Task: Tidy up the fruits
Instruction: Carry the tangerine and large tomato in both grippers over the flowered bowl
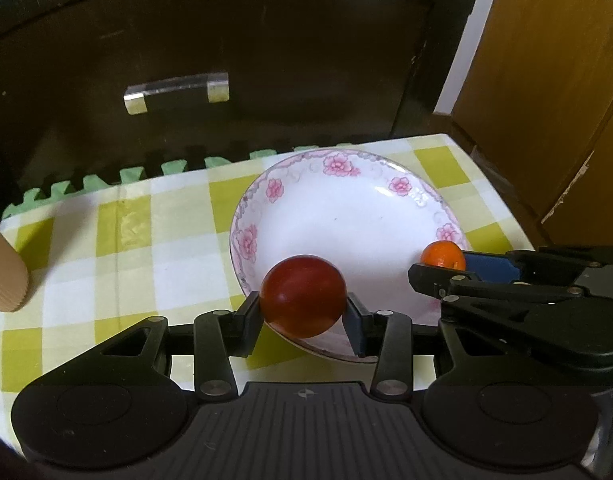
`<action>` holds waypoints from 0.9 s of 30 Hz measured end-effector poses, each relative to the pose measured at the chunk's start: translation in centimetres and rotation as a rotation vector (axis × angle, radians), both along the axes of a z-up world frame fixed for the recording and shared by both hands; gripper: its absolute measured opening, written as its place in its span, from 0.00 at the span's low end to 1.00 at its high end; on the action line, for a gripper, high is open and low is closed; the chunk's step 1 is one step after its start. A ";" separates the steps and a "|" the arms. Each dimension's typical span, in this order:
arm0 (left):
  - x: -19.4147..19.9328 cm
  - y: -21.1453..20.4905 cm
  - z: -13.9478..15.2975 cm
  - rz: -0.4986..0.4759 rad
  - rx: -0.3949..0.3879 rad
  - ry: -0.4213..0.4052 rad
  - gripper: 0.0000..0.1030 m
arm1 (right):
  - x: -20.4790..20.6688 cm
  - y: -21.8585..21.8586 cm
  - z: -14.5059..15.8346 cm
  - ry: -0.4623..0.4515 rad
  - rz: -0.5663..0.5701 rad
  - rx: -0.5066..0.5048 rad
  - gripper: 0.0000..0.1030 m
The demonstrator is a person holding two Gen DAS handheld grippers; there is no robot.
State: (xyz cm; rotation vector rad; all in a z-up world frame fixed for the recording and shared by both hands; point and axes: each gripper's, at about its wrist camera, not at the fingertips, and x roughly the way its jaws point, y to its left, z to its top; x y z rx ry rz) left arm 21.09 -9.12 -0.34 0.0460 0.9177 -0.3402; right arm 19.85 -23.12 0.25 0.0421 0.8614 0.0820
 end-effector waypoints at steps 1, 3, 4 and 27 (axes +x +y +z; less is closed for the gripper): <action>0.1 0.0 -0.2 0.002 0.003 0.003 0.49 | 0.2 0.1 -0.2 0.003 0.001 -0.003 0.29; 0.3 0.0 -0.2 0.005 0.015 -0.006 0.49 | 0.5 0.2 -0.5 0.007 0.000 -0.006 0.29; 0.4 -0.1 -0.2 0.005 0.018 -0.008 0.49 | 0.6 0.2 -0.5 0.008 -0.002 -0.005 0.29; 1.7 0.0 -0.7 -0.014 -0.006 -0.010 0.55 | 2.4 -0.6 -1.5 0.028 -0.042 0.005 0.30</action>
